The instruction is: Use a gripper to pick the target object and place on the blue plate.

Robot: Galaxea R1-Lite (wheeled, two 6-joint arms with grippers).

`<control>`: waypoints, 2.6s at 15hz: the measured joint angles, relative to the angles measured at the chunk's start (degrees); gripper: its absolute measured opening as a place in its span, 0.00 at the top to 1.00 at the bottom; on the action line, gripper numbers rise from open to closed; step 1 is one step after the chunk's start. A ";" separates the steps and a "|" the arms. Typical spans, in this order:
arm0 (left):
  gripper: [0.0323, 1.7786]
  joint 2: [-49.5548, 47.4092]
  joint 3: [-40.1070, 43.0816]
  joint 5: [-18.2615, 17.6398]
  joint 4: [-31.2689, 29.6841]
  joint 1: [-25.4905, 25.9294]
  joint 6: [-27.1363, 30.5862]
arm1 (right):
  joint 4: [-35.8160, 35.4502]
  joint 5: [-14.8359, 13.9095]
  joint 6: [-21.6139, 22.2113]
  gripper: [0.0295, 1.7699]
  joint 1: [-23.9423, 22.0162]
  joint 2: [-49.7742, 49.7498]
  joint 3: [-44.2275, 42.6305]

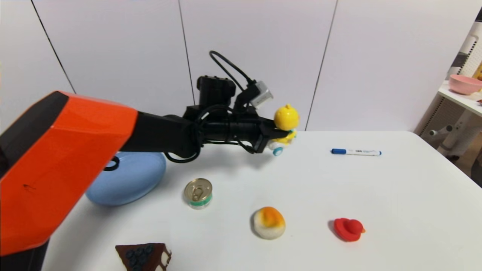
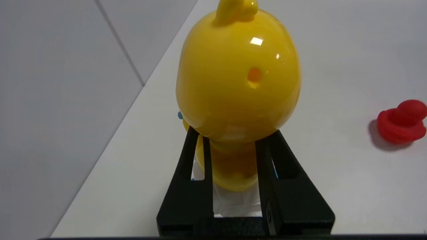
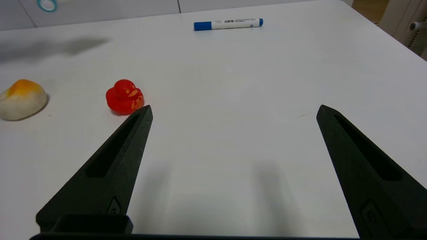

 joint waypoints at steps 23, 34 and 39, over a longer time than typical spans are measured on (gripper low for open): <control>0.79 -28.70 50.31 -0.40 -12.37 41.25 2.43 | 0.00 0.00 0.00 0.04 0.00 0.00 0.00; 0.64 -26.25 56.92 -0.51 -19.49 44.62 2.36 | -0.02 0.00 0.00 0.04 0.00 0.00 0.00; 0.35 -26.16 57.72 -0.51 -18.99 44.58 2.36 | -0.05 0.02 -0.02 0.04 0.00 0.00 0.00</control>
